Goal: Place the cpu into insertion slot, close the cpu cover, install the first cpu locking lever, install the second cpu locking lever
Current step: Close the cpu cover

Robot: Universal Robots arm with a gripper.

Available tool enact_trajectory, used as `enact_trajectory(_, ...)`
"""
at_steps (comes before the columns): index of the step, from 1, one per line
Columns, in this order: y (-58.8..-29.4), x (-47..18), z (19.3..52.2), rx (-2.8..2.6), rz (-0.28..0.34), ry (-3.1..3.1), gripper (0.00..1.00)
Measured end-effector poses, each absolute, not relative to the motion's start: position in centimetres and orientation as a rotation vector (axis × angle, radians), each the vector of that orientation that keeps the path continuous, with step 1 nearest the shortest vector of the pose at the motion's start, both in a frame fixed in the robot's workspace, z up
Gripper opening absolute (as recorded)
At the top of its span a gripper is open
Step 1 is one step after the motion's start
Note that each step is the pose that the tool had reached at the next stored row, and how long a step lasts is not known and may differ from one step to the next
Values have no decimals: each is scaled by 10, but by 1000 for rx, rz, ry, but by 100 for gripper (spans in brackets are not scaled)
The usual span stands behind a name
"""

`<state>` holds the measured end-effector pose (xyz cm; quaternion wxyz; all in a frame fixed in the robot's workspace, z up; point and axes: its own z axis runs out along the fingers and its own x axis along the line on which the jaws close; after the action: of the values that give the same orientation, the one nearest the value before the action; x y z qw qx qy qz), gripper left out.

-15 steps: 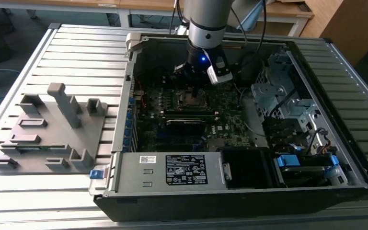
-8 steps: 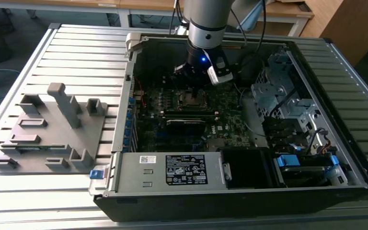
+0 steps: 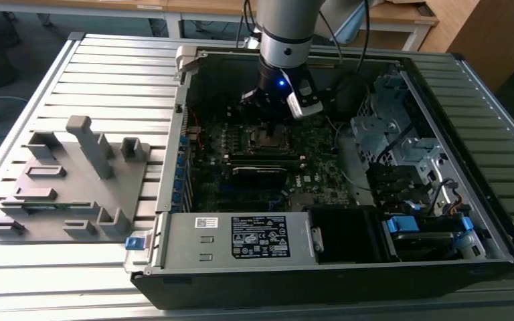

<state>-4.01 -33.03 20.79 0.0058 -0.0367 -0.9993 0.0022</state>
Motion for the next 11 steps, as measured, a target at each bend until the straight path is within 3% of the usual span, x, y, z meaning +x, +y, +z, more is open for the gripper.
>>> enact_trajectory(11, -330, -54, 206, -115, 6, -3138, 10)
